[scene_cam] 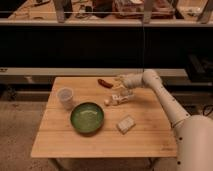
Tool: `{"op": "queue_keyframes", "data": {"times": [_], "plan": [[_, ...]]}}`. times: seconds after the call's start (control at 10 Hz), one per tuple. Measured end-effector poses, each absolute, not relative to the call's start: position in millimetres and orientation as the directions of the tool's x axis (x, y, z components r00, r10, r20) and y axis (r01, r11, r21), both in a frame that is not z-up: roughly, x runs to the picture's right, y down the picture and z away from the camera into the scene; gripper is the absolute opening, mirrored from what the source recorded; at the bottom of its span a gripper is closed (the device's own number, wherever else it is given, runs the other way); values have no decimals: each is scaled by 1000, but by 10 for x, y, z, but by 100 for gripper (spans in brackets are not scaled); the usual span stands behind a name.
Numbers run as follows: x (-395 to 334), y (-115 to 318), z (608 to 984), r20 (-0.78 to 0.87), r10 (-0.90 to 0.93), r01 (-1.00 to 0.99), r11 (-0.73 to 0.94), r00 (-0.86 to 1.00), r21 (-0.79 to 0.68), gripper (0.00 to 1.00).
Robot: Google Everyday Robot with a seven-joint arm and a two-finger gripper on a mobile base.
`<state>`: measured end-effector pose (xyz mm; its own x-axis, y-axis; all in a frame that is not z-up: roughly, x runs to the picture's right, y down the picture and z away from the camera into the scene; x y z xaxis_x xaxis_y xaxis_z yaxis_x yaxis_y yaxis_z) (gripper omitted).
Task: Place the pepper on the white sponge
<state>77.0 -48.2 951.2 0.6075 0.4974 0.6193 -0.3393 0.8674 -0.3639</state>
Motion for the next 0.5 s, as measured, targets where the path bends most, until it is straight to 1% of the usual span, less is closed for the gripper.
{"op": "queue_keyframes", "data": {"times": [0.5], "plan": [[640, -454, 9732, 568, 503, -352, 864, 651, -361, 80]]}}
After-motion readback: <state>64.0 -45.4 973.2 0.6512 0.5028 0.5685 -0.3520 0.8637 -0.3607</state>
